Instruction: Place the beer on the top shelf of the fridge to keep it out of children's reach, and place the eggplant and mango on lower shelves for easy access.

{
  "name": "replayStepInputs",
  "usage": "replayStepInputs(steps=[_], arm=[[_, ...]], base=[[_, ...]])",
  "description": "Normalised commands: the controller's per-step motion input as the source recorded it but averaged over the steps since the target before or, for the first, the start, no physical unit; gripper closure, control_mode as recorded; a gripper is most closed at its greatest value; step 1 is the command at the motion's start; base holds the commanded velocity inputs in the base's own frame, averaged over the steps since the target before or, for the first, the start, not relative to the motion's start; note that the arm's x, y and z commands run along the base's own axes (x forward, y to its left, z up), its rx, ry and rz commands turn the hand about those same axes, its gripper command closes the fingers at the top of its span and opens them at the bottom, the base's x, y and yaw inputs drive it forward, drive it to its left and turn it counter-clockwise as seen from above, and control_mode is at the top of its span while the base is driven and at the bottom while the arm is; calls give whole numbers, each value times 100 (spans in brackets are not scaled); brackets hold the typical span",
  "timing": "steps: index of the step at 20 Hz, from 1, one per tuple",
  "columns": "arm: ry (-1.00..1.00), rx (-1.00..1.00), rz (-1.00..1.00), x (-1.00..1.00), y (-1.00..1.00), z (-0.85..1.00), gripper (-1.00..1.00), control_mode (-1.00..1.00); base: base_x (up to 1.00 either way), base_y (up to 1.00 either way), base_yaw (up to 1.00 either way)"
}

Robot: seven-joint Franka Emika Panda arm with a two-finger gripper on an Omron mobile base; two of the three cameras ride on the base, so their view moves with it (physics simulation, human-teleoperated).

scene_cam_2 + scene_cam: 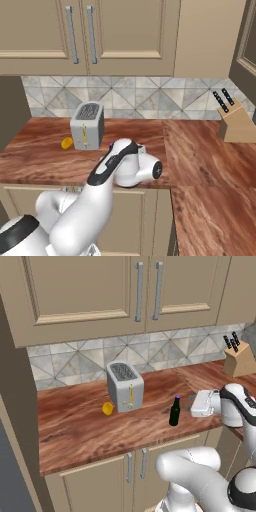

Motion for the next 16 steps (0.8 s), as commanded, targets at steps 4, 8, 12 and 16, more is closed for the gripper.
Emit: replayStepInputs(steps=[4, 8, 12, 16], arm=[[0, 0, 0, 22, 9, -27, -100, -100], [0, 0, 0, 22, 0, -30, -100, -100], [0, 0, 2, 31, 0, -27, -100, -100], [0, 0, 1, 31, 0, -23, -100, -100]], base=[[0, 0, 0], [0, 0, 0], [0, 0, 0], [0, 0, 0]])
